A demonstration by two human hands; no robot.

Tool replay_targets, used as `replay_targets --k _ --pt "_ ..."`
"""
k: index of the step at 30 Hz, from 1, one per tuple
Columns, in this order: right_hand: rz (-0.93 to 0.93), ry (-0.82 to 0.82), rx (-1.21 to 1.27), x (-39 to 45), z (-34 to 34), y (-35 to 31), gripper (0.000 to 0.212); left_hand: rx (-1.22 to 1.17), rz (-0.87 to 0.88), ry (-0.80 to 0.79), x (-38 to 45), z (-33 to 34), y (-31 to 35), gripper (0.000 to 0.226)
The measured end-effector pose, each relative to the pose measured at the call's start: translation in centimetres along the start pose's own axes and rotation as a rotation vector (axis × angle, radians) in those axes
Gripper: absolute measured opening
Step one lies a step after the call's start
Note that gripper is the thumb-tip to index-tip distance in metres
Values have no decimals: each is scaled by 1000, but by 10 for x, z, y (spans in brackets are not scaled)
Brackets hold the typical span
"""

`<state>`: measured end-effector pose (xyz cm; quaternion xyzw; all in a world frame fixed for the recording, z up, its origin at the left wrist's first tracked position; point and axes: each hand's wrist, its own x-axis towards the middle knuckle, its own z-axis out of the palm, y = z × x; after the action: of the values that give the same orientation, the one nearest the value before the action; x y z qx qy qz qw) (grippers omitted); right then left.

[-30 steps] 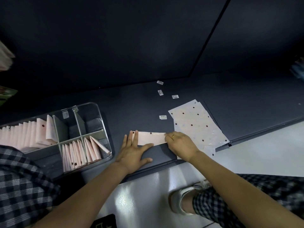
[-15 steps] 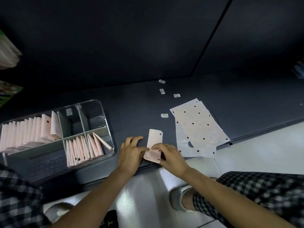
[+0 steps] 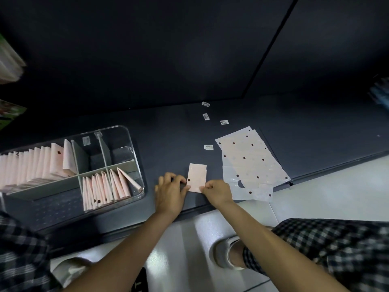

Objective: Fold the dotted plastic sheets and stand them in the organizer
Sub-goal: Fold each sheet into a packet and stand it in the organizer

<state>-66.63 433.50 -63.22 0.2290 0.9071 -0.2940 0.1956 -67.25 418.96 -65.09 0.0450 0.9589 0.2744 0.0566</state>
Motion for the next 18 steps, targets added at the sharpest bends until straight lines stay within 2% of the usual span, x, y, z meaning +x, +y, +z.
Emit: replay_targets --k 3,7,10,12,14,15,17,18 --pt "62 -25 -8 1 -1 -7 42 -7 170 54 -8 -1 8 30" --pt "80 -48 21 5 -1 -7 43 110 413 -189 -24 11 5 54" --pt "64 -49 10 5 0 -6 41 314 444 -296 -31 19 -5 69" --pt "57 -49 -4 5 1 -6 28 375 466 -317 -33 20 -8 75" --pt "61 39 69 5 0 -7 10 423 496 -336 -33 19 -9 78" --pt "37 136 117 5 -2 -8 13 439 503 -345 -33 19 -9 78" --pt "-122 249 188 7 -6 -13 14 447 497 -368 -32 19 -8 78" --pt "-198 202 242 8 -6 -16 17 444 492 -375 -32 19 -7 79"
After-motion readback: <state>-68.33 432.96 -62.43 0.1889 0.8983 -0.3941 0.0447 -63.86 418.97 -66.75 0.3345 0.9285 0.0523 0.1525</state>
